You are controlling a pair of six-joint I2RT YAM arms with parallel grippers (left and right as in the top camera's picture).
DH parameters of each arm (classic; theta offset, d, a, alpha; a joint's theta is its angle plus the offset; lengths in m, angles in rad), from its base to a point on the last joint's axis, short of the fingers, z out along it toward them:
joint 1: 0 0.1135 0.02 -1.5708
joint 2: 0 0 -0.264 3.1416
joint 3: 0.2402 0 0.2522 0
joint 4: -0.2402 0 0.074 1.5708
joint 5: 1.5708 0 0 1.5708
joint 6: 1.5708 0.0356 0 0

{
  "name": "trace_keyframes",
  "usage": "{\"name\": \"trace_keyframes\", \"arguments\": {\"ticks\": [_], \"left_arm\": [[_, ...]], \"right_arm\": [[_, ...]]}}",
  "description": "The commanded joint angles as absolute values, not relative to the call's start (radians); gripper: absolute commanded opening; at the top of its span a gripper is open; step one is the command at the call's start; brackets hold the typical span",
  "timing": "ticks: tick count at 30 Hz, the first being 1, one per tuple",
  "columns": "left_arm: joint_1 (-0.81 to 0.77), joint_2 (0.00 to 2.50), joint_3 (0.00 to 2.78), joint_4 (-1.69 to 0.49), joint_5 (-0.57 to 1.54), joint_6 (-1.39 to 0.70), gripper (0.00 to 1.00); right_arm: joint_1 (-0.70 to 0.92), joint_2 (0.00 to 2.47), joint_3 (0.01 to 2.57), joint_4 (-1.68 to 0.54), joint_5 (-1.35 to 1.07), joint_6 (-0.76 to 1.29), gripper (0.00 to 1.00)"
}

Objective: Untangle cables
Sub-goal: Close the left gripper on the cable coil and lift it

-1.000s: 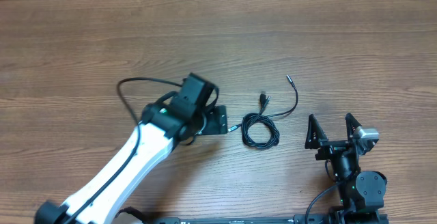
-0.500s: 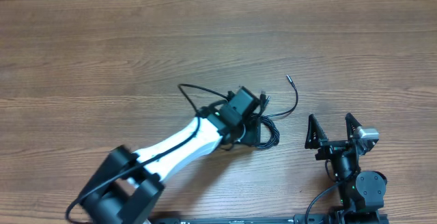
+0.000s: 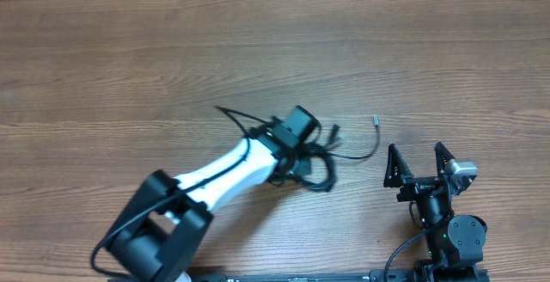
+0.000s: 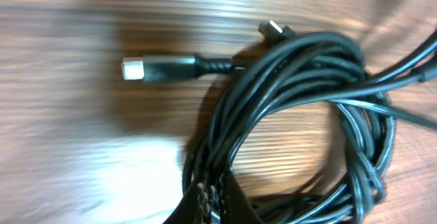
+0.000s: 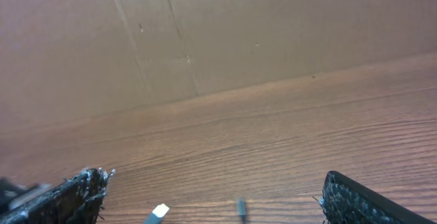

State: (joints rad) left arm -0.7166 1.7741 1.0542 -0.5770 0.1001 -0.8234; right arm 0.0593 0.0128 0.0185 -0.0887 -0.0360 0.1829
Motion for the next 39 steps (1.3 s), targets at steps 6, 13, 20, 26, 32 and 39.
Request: {"name": "trace_keyframes", "arguments": {"ticks": [6,13,20,26,32,39], "left_arm": [[-0.6,1.524,1.087,-0.834,0.013,-1.423,0.05],[-0.606,1.468,1.087,-0.811,0.078,-1.131,0.89],[-0.606,1.496,1.077,-0.808,-0.231,-0.362,0.73],[-0.606,1.592,1.067,-0.799,-0.205,-0.25,0.73],[-0.606,1.7,1.066,-0.799,-0.099,-0.268,0.59],[-0.606,1.812,1.067,-0.805,-0.099,-0.346,0.41]], "right_arm": [[0.056,0.003,0.008,-0.082,-0.027,0.185,1.0],[0.056,0.003,0.008,-0.082,-0.027,0.185,1.0],[0.056,0.003,0.008,-0.082,-0.027,0.185,1.0],[0.056,0.003,0.008,-0.082,-0.027,0.185,1.0],[0.056,0.003,0.008,-0.082,-0.027,0.185,1.0],[0.056,0.003,0.008,-0.082,-0.027,0.185,1.0]]}}
